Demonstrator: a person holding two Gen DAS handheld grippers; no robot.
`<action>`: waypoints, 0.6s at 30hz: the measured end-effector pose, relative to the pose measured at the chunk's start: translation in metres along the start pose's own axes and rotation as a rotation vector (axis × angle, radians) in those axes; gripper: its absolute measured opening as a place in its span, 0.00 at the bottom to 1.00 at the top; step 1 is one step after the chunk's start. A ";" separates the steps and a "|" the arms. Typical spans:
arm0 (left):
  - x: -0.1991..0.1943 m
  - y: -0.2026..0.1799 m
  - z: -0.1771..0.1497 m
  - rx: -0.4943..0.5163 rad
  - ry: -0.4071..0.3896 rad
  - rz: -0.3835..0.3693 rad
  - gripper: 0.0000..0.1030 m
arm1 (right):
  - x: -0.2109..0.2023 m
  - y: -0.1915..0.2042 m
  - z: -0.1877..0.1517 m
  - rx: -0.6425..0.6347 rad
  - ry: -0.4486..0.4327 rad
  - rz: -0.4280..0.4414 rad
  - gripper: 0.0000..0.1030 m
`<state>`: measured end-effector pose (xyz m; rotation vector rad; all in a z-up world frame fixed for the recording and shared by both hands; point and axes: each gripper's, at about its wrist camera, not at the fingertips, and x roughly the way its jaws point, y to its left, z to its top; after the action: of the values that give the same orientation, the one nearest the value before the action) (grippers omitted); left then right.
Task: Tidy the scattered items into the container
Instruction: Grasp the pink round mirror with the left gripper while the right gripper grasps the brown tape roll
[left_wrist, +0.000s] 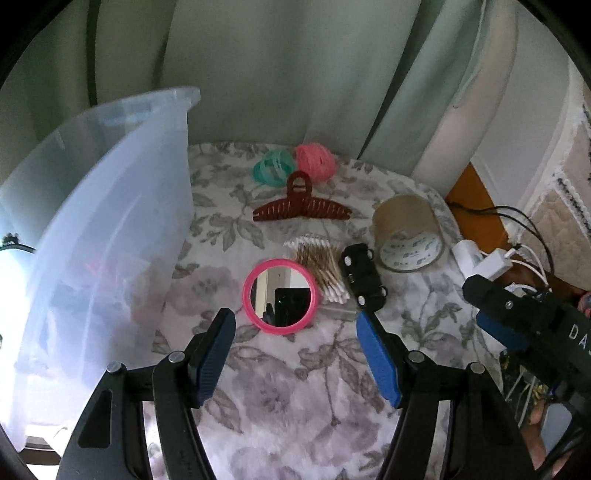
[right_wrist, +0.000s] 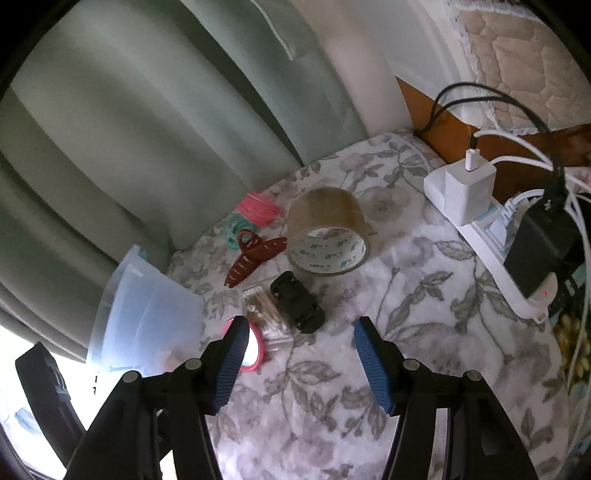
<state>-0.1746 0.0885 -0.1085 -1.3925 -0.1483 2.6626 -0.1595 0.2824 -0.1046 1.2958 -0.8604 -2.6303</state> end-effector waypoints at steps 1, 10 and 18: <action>0.004 0.001 0.000 -0.001 0.004 -0.001 0.67 | 0.004 -0.002 0.001 0.004 0.002 -0.005 0.65; 0.047 0.007 0.001 0.006 0.054 0.015 0.67 | 0.038 -0.003 0.012 -0.012 0.039 -0.009 0.65; 0.077 0.018 0.003 -0.018 0.102 -0.017 0.67 | 0.070 0.005 0.020 -0.054 0.076 0.001 0.65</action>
<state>-0.2215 0.0834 -0.1716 -1.5213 -0.1730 2.5761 -0.2201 0.2655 -0.1422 1.3719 -0.7735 -2.5665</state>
